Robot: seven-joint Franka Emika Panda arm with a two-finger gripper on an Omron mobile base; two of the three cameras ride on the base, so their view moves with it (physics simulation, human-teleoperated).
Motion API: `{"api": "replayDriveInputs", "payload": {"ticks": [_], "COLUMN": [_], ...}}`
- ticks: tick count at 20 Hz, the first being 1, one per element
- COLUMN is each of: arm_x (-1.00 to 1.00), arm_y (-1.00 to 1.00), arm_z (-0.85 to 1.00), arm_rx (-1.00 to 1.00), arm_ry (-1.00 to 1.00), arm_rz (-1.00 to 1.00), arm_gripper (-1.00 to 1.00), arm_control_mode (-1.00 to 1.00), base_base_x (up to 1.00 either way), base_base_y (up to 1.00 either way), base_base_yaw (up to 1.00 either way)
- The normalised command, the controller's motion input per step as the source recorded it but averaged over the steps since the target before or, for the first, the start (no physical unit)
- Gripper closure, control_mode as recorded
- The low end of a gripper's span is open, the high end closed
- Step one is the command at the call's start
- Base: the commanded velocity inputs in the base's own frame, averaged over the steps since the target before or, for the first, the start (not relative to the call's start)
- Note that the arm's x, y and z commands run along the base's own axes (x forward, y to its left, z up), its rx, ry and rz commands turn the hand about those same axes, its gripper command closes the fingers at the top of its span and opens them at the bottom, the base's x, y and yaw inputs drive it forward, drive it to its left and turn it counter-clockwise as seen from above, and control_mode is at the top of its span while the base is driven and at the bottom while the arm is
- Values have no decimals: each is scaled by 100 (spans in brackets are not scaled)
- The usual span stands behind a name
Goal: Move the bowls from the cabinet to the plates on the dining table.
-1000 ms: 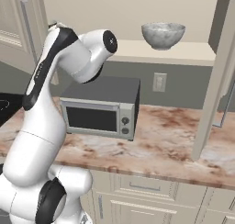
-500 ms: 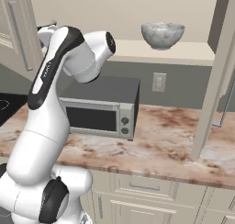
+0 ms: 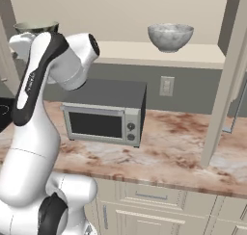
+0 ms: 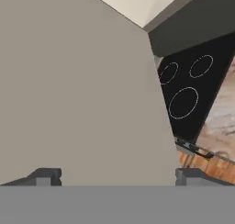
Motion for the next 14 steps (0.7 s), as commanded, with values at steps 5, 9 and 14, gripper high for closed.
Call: {"api": "replayDriveInputs", "payload": {"ticks": [5, 9, 14], "arm_x": [-31, -19, -8], "arm_y": [100, 100, 100], "arm_z": [-41, -36, -23], "arm_rx": [-17, -17, -11], "arm_ry": [-12, -11, -8], "arm_rz": [1, 0, 0], "arm_gripper": [-100, -100, -100], "arm_control_mode": [-100, -100, -100], "base_base_x": [0, 0, 0], "base_base_y": [0, 0, 0], "base_base_yaw": [0, 0, 0]}}
